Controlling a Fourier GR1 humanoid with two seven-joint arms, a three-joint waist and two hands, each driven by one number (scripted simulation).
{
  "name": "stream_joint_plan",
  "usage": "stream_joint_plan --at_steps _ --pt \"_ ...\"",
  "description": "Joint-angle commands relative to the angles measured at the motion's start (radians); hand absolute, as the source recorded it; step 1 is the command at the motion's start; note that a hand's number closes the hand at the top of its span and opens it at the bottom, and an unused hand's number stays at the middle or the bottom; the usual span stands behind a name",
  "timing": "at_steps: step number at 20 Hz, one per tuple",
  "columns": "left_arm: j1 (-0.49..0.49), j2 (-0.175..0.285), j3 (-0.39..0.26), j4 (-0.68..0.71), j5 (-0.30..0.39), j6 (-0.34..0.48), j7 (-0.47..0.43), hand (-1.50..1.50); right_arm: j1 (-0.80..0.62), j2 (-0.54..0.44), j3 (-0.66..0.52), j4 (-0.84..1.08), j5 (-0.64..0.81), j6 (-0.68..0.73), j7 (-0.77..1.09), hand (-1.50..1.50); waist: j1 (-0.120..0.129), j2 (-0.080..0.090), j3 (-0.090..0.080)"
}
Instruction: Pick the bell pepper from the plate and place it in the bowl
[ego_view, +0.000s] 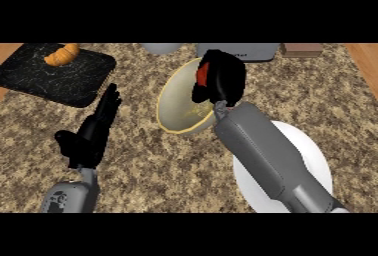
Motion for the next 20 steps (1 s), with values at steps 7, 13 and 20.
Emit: stream_joint_plan --at_steps 7,13,20 --pt "0.056 0.005 -0.001 -0.003 -0.011 -0.006 -0.051 0.0 0.12 -0.002 -0.161 -0.001 -0.262 0.018 -0.373 -1.5 0.001 -0.001 0.0" --pt "-0.016 -0.001 0.009 0.035 -0.002 -0.01 -0.028 0.0 0.129 0.037 -0.176 -0.085 -0.272 -0.154 -0.46 -1.5 -0.001 -0.001 0.0" --pt "0.03 -0.01 -0.008 -0.005 -0.01 -0.007 -0.013 0.0 0.23 0.007 -0.26 -0.34 -0.339 -0.1 -0.399 -1.5 -0.011 -0.006 0.0"
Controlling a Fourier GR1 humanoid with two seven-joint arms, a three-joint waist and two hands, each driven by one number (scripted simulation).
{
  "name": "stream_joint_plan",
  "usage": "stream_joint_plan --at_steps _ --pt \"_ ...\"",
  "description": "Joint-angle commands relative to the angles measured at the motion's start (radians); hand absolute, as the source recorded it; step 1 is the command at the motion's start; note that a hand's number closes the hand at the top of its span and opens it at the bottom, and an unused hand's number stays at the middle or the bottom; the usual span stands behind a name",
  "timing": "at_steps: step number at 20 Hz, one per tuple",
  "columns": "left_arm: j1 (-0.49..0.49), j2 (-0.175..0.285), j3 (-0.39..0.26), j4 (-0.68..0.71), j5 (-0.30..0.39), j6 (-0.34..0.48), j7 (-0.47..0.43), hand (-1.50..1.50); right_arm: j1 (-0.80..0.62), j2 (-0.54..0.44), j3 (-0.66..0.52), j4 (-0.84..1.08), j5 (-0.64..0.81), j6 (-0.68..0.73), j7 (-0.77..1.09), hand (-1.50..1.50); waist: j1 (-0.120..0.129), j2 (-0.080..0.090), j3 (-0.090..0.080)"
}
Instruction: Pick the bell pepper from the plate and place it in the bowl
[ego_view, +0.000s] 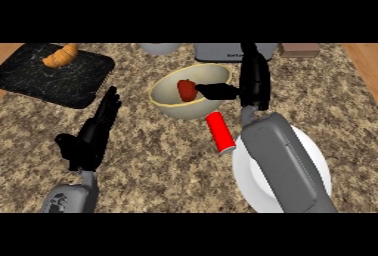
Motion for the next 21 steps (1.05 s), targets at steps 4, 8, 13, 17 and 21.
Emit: stream_joint_plan --at_steps 4,8,13,17,21 --pt "0.048 0.003 -0.001 -0.017 -0.009 0.001 -0.019 0.0 0.177 -0.022 -0.04 -0.314 -0.106 0.076 0.065 -1.5 -0.009 -0.003 0.0" --pt "0.04 0.039 0.03 -0.076 0.028 -0.037 0.037 0.0 0.214 -0.042 -0.083 -0.381 -0.194 0.137 0.033 -1.5 0.002 0.0 0.0" --pt "-0.016 -0.006 0.005 0.003 -0.019 0.012 0.017 0.0 0.452 -0.056 -0.054 -0.545 -0.302 0.204 -0.092 -1.5 -0.005 0.001 0.0" --pt "0.008 0.002 0.021 -0.026 0.009 -0.012 0.022 0.0 0.515 -0.069 -0.055 -0.598 -0.321 0.257 -0.121 -1.5 -0.001 0.001 0.0" --pt "0.087 0.007 -0.006 -0.155 0.008 -0.021 0.068 0.0 0.6 -0.066 -0.069 -0.538 -0.342 0.261 -0.251 -1.5 0.005 0.001 0.0"
